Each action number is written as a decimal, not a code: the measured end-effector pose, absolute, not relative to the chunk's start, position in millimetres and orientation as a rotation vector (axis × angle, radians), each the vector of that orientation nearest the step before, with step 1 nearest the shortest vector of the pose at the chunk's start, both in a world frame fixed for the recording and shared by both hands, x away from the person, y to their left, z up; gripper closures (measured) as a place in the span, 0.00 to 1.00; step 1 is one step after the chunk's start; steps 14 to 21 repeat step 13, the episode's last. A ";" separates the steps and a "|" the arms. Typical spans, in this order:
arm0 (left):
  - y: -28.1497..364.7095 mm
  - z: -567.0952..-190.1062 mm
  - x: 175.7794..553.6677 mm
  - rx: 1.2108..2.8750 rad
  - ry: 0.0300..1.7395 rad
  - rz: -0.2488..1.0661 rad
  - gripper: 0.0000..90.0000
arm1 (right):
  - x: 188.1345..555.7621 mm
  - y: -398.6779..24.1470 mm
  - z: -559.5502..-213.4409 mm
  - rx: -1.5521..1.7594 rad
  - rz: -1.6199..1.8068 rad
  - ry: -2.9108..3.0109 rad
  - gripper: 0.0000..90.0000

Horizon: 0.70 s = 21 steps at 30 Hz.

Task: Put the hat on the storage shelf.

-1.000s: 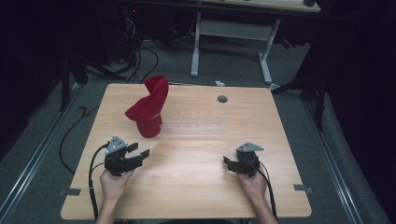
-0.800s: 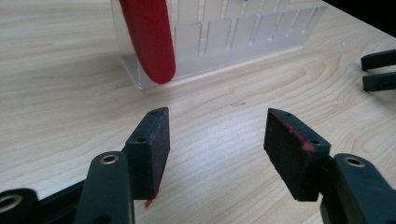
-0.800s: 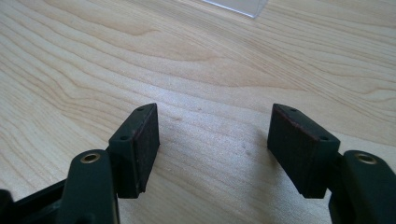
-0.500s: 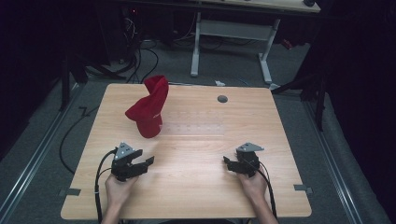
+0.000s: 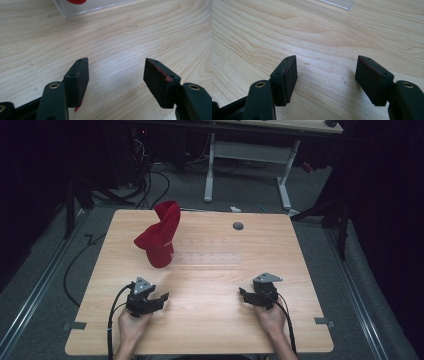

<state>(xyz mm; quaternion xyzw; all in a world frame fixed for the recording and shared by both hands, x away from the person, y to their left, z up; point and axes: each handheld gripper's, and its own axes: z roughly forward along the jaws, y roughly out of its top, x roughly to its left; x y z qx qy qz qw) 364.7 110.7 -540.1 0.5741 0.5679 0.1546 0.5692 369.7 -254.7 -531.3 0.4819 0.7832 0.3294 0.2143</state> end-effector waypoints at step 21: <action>102.7 -546.4 365.3 1.408 1.330 0.428 0.34 | 369.7 -254.6 -531.3 1.338 0.915 2.172 0.38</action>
